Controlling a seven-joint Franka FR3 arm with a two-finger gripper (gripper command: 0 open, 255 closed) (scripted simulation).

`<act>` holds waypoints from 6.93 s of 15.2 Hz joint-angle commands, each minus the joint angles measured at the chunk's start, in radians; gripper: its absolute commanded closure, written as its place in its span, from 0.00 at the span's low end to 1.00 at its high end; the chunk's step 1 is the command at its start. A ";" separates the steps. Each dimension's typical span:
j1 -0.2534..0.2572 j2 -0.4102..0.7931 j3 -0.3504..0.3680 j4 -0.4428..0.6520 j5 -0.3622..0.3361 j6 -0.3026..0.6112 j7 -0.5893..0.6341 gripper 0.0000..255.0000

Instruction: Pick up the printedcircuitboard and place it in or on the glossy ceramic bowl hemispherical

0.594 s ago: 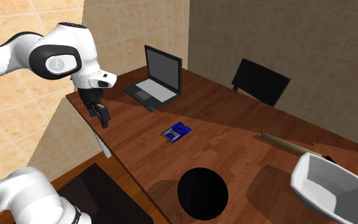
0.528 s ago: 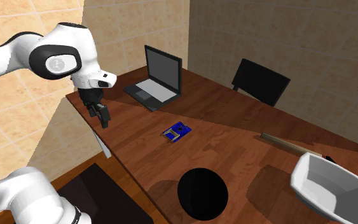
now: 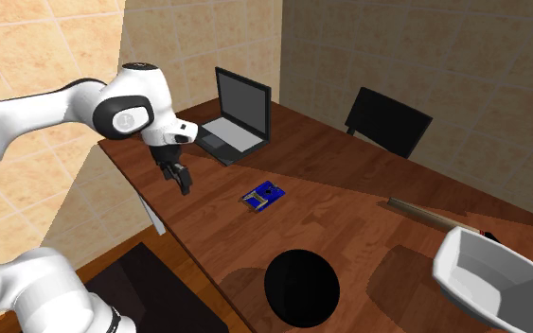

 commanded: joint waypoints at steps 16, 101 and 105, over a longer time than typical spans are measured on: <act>-0.086 0.488 0.012 0.037 -0.142 0.661 0.100 0.00; -0.287 0.141 -0.414 0.109 -0.160 0.302 -0.538 1.00; -0.312 0.152 -0.495 0.142 -0.168 0.288 -0.641 1.00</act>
